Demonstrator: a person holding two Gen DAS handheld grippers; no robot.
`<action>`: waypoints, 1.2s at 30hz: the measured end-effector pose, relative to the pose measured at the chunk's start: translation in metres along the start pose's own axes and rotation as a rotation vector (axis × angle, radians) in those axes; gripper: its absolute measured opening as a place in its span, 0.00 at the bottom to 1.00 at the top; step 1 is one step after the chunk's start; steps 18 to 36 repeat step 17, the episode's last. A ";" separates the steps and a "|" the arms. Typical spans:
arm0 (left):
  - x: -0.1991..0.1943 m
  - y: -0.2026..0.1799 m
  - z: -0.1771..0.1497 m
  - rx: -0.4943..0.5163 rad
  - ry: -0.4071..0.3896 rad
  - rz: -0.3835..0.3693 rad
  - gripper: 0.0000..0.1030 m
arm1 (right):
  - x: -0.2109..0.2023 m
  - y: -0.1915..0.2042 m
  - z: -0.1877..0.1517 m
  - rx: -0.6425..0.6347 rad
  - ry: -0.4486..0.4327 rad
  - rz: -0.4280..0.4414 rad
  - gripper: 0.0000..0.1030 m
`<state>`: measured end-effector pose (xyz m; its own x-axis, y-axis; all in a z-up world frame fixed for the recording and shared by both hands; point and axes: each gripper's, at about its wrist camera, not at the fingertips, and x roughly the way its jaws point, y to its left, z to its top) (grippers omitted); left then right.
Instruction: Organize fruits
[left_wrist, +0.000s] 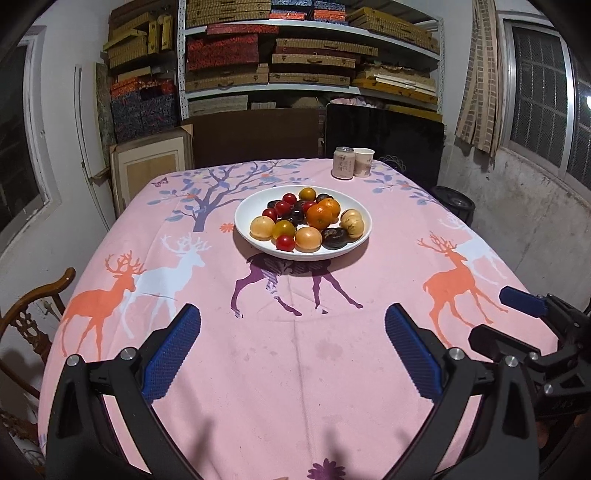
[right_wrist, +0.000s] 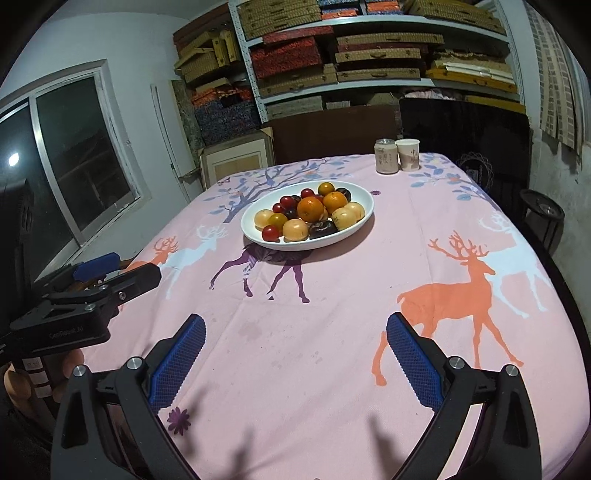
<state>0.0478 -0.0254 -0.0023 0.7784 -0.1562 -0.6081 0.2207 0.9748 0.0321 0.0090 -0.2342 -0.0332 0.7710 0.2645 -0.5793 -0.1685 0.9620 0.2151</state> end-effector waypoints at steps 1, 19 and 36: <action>-0.004 -0.003 -0.001 0.009 -0.008 0.017 0.95 | -0.002 0.001 -0.001 -0.002 -0.005 0.002 0.96; -0.016 0.003 -0.001 -0.008 -0.039 0.150 0.95 | -0.016 -0.007 -0.006 0.030 -0.050 -0.017 0.96; -0.016 0.003 -0.001 -0.008 -0.039 0.150 0.95 | -0.016 -0.007 -0.006 0.030 -0.050 -0.017 0.96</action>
